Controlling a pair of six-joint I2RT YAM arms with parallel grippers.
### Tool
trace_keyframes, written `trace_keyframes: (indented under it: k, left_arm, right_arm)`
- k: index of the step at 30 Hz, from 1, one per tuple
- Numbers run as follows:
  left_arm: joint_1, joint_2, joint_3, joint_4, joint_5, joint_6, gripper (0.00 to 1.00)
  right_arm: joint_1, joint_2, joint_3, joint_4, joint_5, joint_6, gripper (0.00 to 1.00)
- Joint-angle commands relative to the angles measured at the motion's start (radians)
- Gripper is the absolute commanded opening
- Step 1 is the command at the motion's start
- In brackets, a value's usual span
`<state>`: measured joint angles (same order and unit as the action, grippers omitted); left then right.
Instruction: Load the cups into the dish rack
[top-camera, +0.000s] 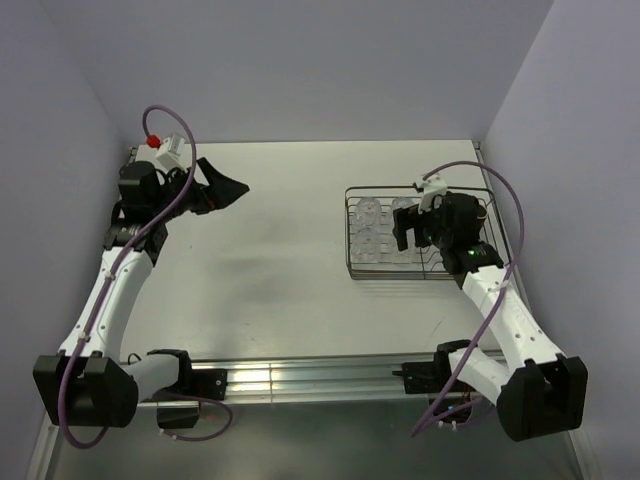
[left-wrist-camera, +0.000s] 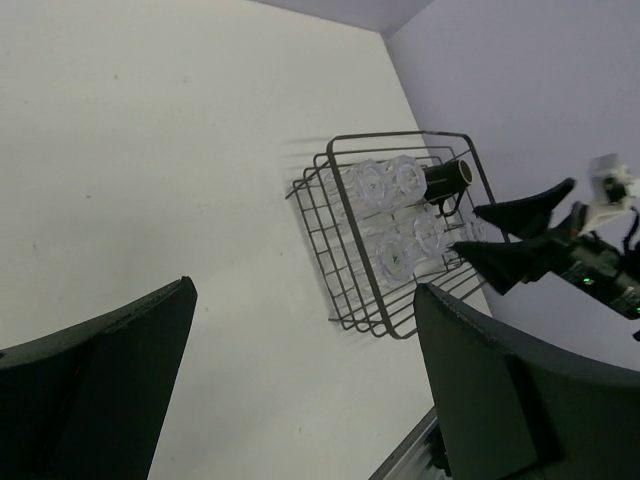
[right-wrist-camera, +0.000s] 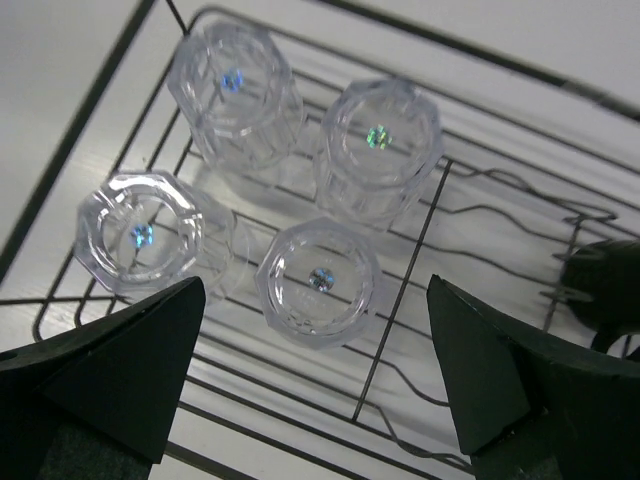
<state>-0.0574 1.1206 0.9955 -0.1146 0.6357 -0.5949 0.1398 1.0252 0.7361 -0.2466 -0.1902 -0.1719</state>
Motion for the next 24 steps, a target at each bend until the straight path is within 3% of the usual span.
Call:
trace_keyframes:
  k: [1, 4, 9, 14, 24]
  left_arm:
    - [0.004, 0.053, 0.11, -0.173, -0.027, 0.086, 0.99]
    - [0.008, 0.131, 0.178, -0.312, -0.013, 0.151, 0.99]
    - [0.05, 0.149, 0.175, -0.345, -0.04, 0.242, 0.99]
    - [0.051, 0.179, 0.221, -0.392, -0.221, 0.308, 0.99]
    - [0.054, 0.124, 0.175, -0.352, -0.323, 0.369, 0.99]
  right_arm:
    - [0.006, -0.062, 0.101, -0.032, 0.041, 0.021, 1.0]
    - [0.003, -0.077, 0.164, -0.06, 0.06, 0.04, 1.0]
    - [-0.008, -0.05, 0.31, -0.125, 0.055, 0.074, 1.0]
    - [-0.008, 0.025, 0.446, -0.192, 0.026, 0.124, 1.0]
    - [-0.008, 0.115, 0.485, -0.132, 0.052, 0.227, 1.0]
